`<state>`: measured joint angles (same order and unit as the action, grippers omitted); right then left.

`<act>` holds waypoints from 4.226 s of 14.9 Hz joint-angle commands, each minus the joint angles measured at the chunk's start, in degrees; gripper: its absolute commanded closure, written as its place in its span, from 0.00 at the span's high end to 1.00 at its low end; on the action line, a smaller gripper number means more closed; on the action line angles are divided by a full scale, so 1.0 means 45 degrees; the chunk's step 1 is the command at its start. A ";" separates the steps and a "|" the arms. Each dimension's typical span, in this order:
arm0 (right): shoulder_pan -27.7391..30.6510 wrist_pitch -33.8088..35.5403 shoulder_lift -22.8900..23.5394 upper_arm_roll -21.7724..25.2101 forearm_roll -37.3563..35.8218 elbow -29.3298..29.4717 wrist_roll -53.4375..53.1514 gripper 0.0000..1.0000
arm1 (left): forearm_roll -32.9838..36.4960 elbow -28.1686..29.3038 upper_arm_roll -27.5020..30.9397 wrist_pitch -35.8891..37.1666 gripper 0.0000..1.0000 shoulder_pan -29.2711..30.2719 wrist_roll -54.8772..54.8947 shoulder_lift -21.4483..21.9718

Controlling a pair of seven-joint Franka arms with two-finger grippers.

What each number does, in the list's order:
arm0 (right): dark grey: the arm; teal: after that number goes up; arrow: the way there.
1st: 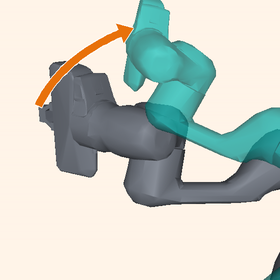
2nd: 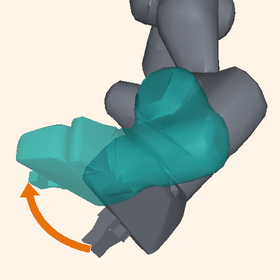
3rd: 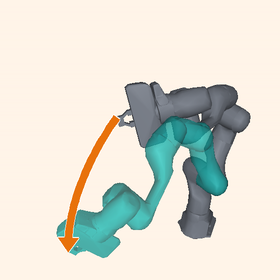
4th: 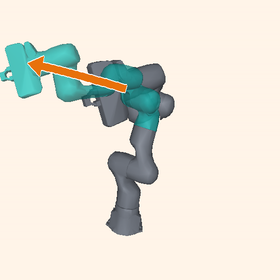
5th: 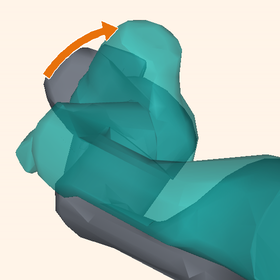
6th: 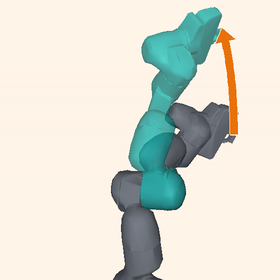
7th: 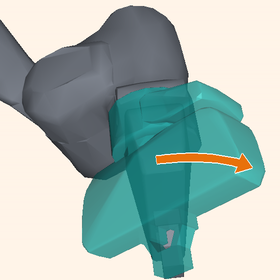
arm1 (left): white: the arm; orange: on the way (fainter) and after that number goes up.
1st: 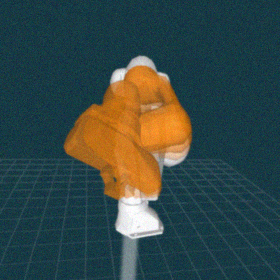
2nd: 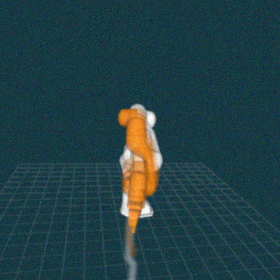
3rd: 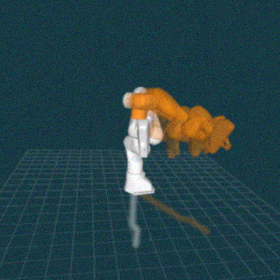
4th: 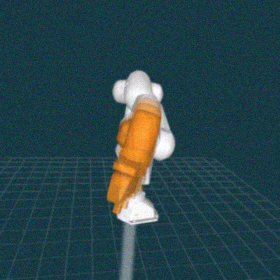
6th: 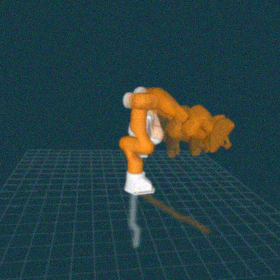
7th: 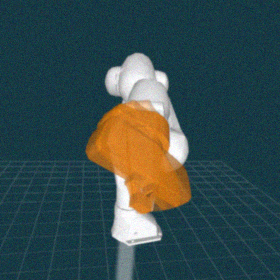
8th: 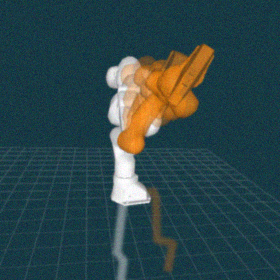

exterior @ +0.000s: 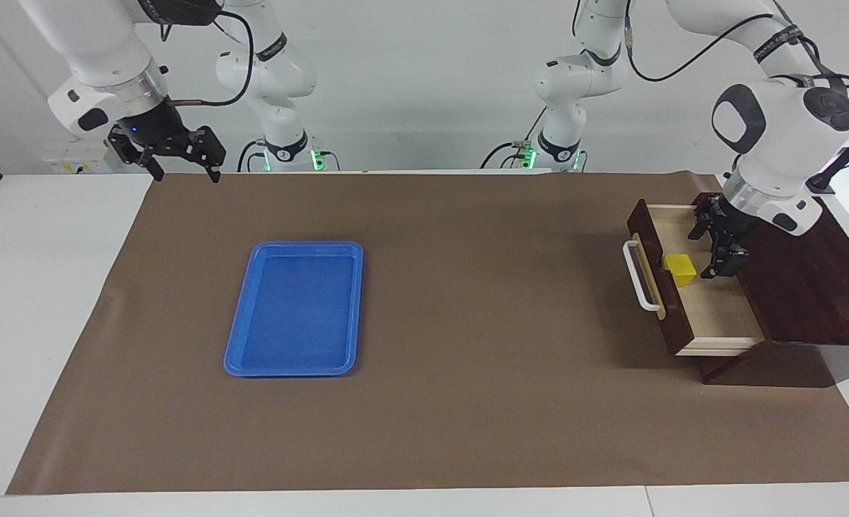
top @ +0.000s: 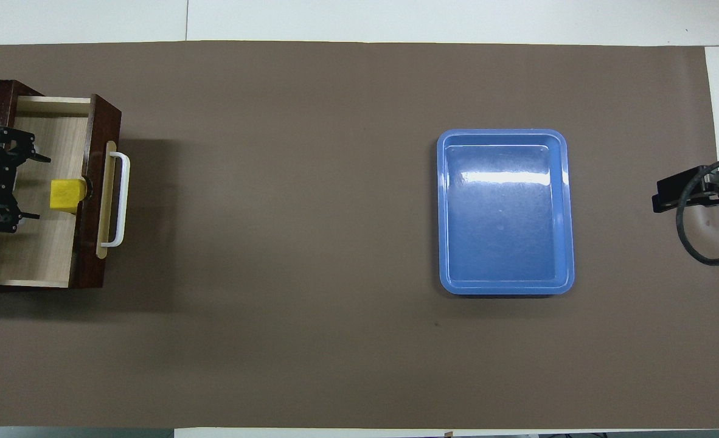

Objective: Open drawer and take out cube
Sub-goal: 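Grasp the yellow cube in the drawer with the left gripper, then lift the cube with the left gripper while the right gripper approaches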

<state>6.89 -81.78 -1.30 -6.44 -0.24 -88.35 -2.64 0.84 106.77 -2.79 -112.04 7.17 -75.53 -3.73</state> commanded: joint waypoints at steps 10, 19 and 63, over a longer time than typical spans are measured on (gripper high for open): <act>0.0129 -0.0127 -0.0160 -0.0033 0.0033 -0.0231 0.0489 1.00 | 0.0027 0.1623 -0.0006 -0.1390 0.97 -0.0110 -0.1282 0.0359; 0.0148 -0.0127 -0.0180 -0.0033 0.0033 -0.0250 0.0470 1.00 | 0.0028 0.1644 -0.0006 -0.1431 0.00 -0.0129 -0.1262 0.0379; -0.7078 -1.0028 0.5775 -0.0248 1.2160 -0.0526 -1.9022 1.00 | 0.0457 -0.3240 -0.0084 0.2027 0.00 -0.7063 -1.0051 -0.1437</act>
<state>-24.48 -125.37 22.33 -7.65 52.12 -93.70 -87.01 2.36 90.93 -3.87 -102.45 -24.00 -119.18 -10.72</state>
